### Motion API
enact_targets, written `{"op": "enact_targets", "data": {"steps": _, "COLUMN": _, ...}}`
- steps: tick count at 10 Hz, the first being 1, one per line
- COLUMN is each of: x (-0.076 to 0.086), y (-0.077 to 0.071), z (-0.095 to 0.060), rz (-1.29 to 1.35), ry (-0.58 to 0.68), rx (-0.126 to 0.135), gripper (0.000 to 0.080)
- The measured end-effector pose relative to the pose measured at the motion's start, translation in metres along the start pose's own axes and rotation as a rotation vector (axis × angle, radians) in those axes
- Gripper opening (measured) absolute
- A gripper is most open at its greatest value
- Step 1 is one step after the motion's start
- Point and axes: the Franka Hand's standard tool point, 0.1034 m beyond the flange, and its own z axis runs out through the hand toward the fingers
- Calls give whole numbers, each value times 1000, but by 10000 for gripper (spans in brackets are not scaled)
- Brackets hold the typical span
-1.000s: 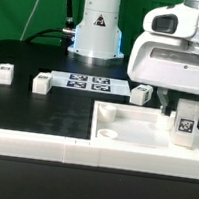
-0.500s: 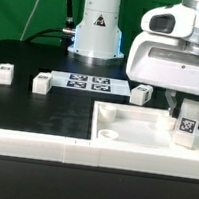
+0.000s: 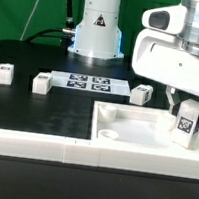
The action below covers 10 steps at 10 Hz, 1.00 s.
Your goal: Assemble one leg
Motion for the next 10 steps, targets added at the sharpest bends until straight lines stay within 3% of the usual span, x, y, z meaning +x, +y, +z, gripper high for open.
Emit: {"op": "enact_targets", "data": {"steps": 10, "x": 2, "y": 3, "z": 0, "rz": 989, "ry": -2, "rx": 0, "gripper": 292}}
